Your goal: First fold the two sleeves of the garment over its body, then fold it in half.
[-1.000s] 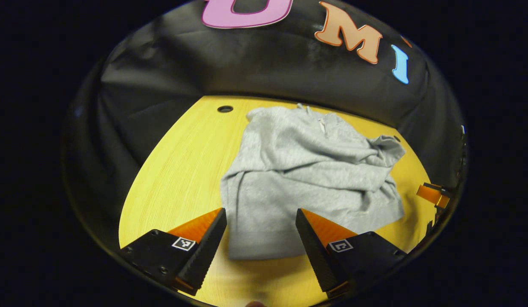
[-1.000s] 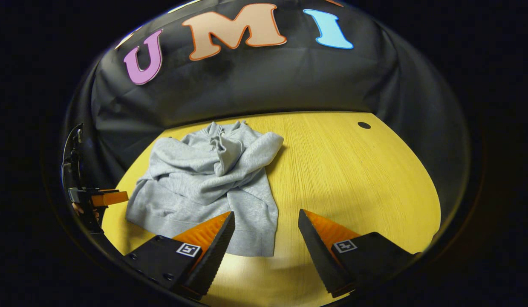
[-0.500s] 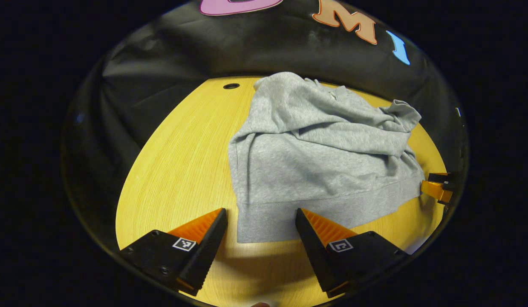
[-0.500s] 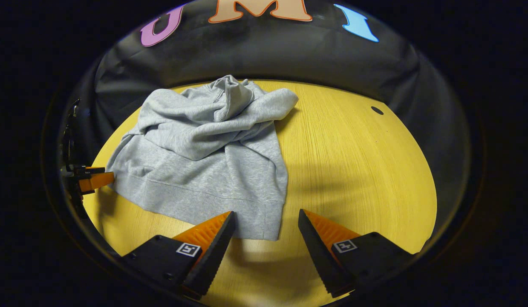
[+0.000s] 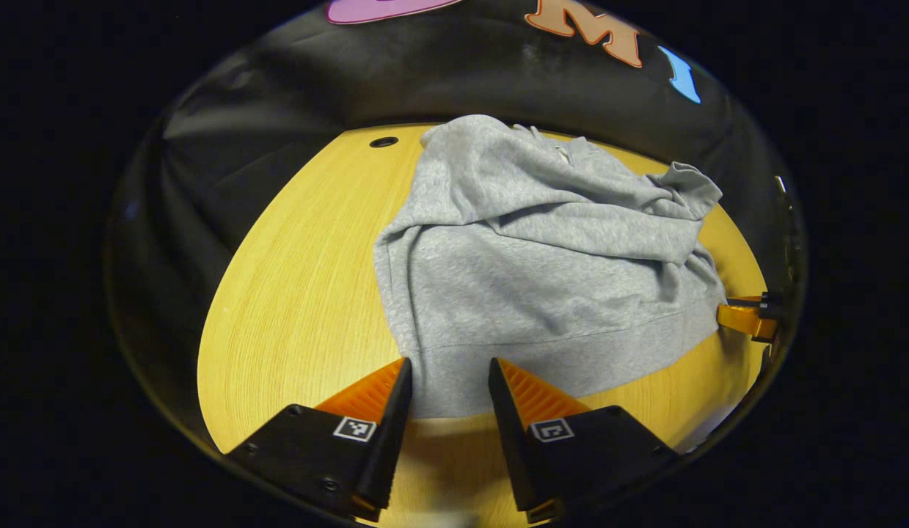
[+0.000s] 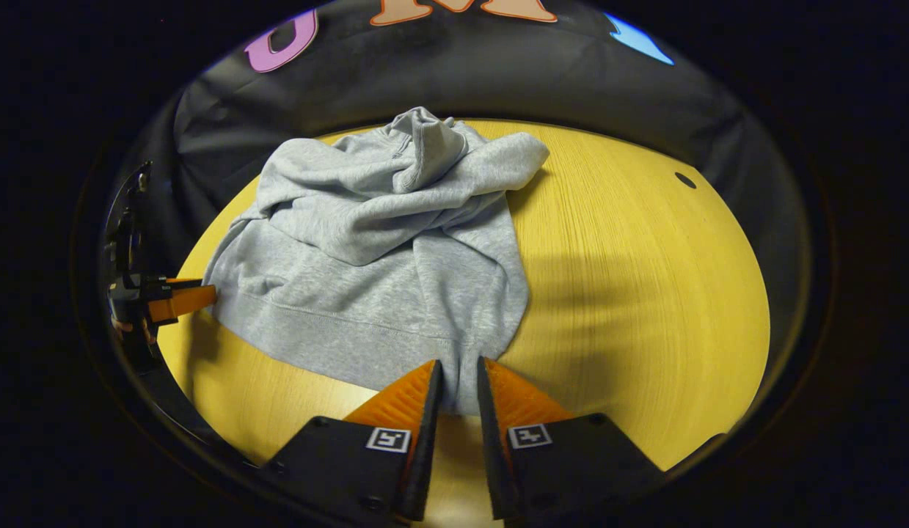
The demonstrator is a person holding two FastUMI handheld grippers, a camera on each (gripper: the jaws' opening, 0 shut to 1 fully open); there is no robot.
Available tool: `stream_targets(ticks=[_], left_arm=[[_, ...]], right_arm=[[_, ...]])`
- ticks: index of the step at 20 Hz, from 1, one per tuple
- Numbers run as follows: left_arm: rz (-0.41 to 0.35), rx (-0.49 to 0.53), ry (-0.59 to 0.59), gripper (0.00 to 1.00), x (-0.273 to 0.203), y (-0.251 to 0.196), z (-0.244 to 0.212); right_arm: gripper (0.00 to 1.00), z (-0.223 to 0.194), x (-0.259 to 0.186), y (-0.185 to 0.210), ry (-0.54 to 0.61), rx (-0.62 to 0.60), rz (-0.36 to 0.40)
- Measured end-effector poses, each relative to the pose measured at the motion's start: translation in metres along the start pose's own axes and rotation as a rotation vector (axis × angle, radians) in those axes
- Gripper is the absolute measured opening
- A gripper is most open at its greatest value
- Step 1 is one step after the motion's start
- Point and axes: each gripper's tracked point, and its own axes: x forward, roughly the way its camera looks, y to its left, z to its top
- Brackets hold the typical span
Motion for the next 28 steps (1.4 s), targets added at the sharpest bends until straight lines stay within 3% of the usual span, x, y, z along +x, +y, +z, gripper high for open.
stream_targets(ticks=[1,2,3,4,6,15,19,24,28], left_arm=[[-0.033,0.01,-0.005,0.46,0.003,-0.007,0.002],[-0.051,0.006,-0.014,0.38,0.002,-0.01,0.005],[-0.054,-0.009,-0.013,0.11,0.003,-0.011,0.004],[-0.052,-0.016,-0.012,0.09,0.002,-0.011,0.004],[-0.048,-0.02,0.007,0.01,-0.002,-0.011,0.001],[-0.095,-0.036,0.098,0.0,-0.006,-0.014,-0.005],[-0.064,-0.059,0.098,0.0,-0.002,-0.012,0.0],[-0.084,-0.076,0.035,0.0,-0.022,-0.017,0.026],[-0.118,-0.126,-0.027,0.0,-0.038,-0.015,0.073]], right_arm=[[0.23,0.001,0.001,0.0,0.01,0.009,0.006],[0.18,-0.001,0.002,0.001,0.029,0.033,0.008],[0.12,0.001,-0.001,0.002,0.049,0.077,0.014],[0.07,-0.004,-0.002,0.002,0.064,0.098,0.018],[0.13,-0.011,-0.008,0.006,0.085,0.096,0.028],[0.12,-0.013,-0.011,0.003,0.164,0.059,0.074],[0.12,-0.01,-0.013,0.005,0.159,0.035,0.111],[0.12,0.039,-0.04,0.02,0.047,0.168,0.214],[0.12,0.097,-0.061,0.03,-0.041,0.365,0.315]])
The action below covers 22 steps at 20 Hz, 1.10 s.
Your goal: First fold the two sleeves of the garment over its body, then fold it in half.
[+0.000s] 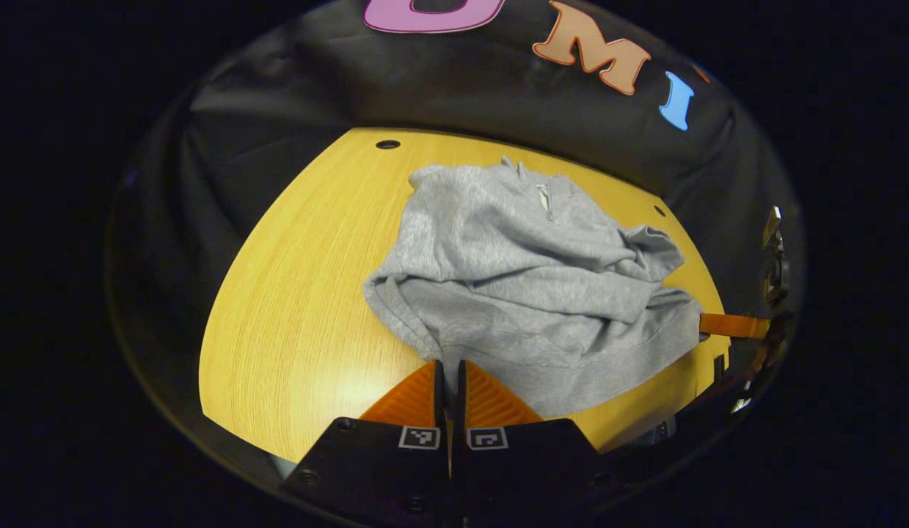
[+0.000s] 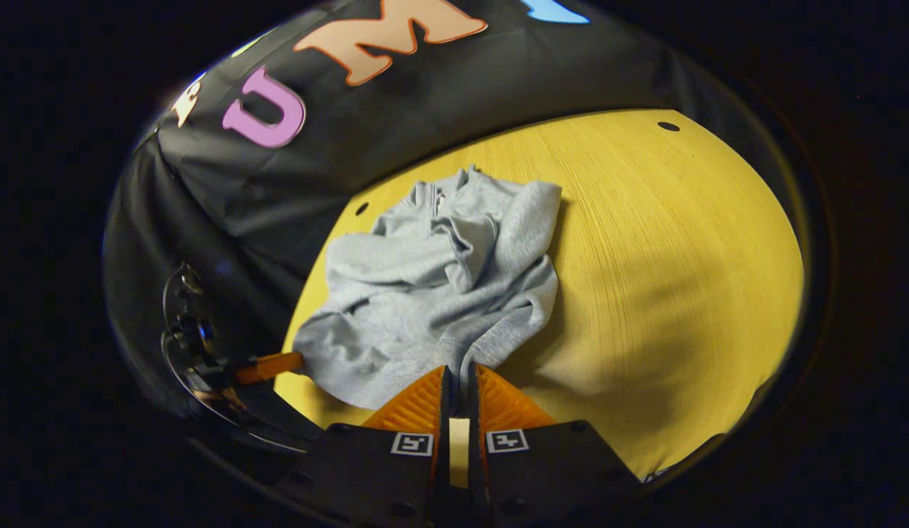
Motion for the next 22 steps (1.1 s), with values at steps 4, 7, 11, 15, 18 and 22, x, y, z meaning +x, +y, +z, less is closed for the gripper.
stream_targets(ticks=[4,7,11,15,18,22], left_arm=[[-0.007,0.008,-0.057,0.0,-0.004,-0.007,0.059],[-0.033,-0.007,-0.107,0.0,0.001,-0.017,0.097],[-0.055,-0.149,-0.086,0.0,0.034,-0.017,0.133],[-0.055,-0.24,-0.027,0.0,0.077,-0.011,0.14],[-0.027,-0.2,0.012,0.0,0.094,-0.009,0.139],[0.017,-0.222,0.02,0.05,0.121,-0.006,0.138]], right_arm=[[0.12,0.063,-0.01,0.019,-0.088,0.112,0.083],[0.12,0.1,-0.009,0.017,-0.146,0.163,0.089],[0.12,0.142,0.015,0.006,-0.196,0.288,0.073],[0.12,0.152,0.055,-0.029,-0.208,0.392,-0.016],[0.12,0.145,0.082,-0.04,-0.196,0.422,-0.066],[0.16,0.134,0.115,-0.051,-0.179,0.439,-0.122]])
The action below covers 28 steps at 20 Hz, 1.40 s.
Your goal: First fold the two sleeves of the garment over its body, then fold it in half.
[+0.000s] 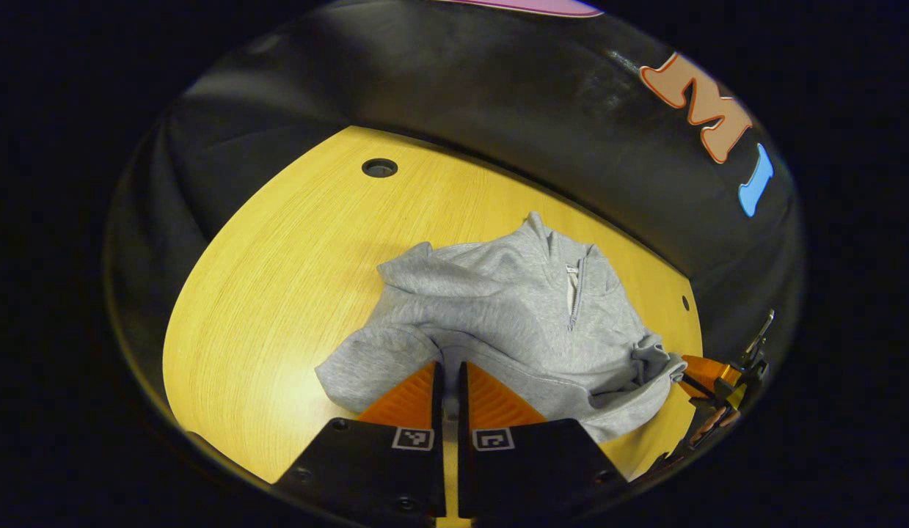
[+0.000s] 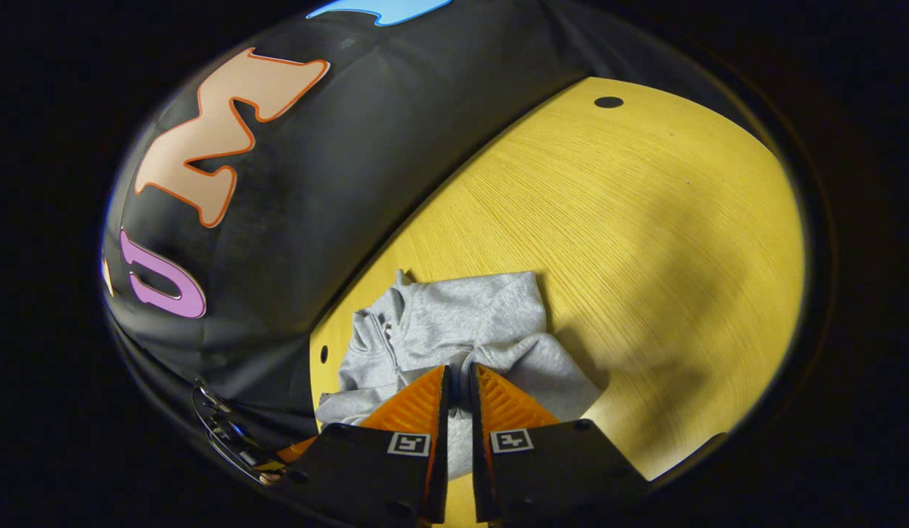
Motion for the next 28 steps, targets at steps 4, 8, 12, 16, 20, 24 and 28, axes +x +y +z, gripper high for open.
stream_targets(ticks=[4,8,12,16,20,24,28], left_arm=[[0.028,0.023,-0.164,0.56,-0.007,0.006,0.032],[0.088,0.11,-0.354,0.97,-0.042,0.005,0.07],[0.096,0.225,-0.473,0.96,-0.085,-0.011,0.085],[0.137,0.347,-0.632,0.96,-0.15,-0.024,0.095],[0.15,0.395,-0.674,0.95,-0.169,-0.036,0.094],[0.132,0.424,-0.698,0.96,-0.184,-0.05,0.093],[0.119,0.391,-0.677,0.97,-0.184,-0.047,0.088]], right_arm=[[0.5,0.019,-0.014,0.01,-0.121,-0.07,0.02],[0.95,0.048,-0.059,0.011,-0.273,-0.214,-0.003],[0.95,0.058,-0.123,0.033,-0.466,-0.481,-0.015],[0.95,0.054,-0.181,0.057,-0.564,-0.663,0.0],[0.96,0.058,-0.214,0.078,-0.651,-0.693,0.013],[0.96,0.061,-0.226,0.106,-0.727,-0.769,0.071],[0.96,0.05,-0.223,0.112,-0.692,-0.779,0.099]])
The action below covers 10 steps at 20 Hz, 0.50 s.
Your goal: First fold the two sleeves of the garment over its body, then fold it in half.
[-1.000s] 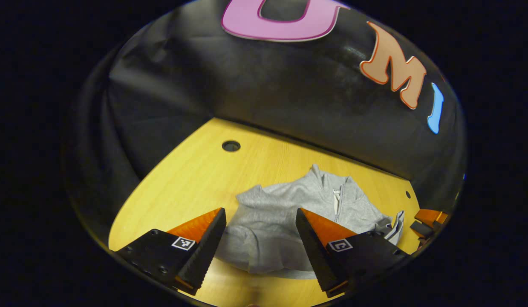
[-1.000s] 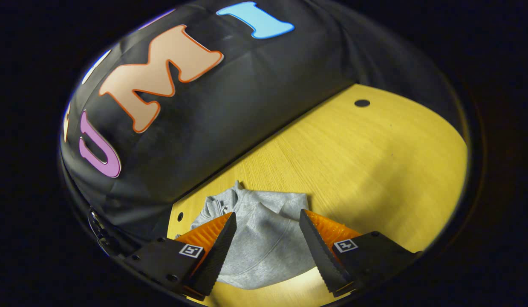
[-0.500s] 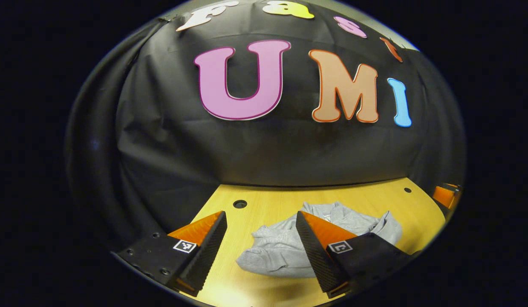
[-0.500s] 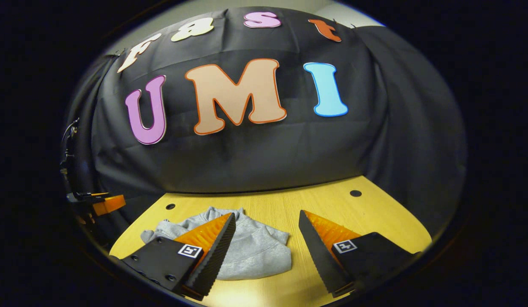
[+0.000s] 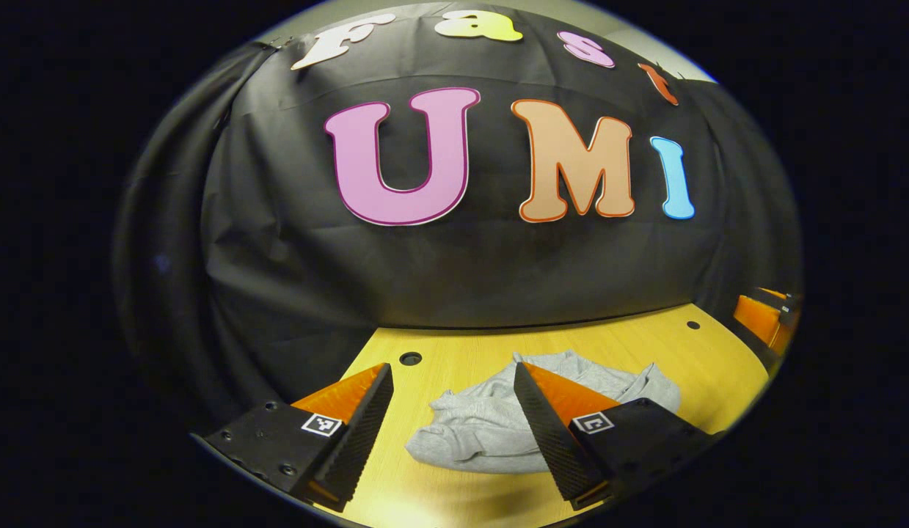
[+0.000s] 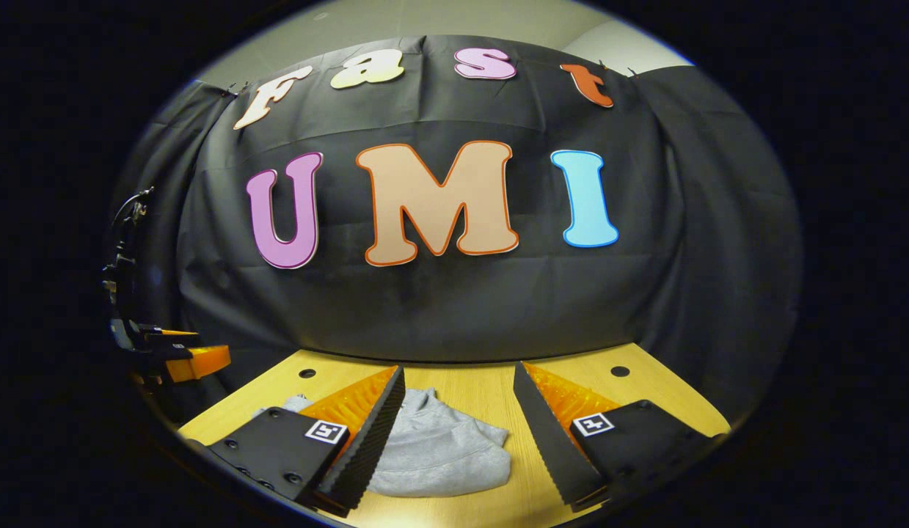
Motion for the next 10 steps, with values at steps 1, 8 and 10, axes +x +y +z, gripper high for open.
stream_targets(ticks=[1,8,10], left_arm=[[0.008,-0.009,-0.005,0.98,-0.003,0.002,0.0],[0.051,-0.033,-0.005,0.97,-0.015,0.022,-0.004],[0.051,-0.022,0.0,0.98,-0.017,0.022,-0.006]], right_arm=[[0.96,0.0,-0.001,0.003,-0.002,-0.007,0.01],[0.96,-0.017,-0.006,0.012,0.051,-0.004,0.044],[0.96,-0.018,-0.005,0.009,0.054,0.008,0.036]])
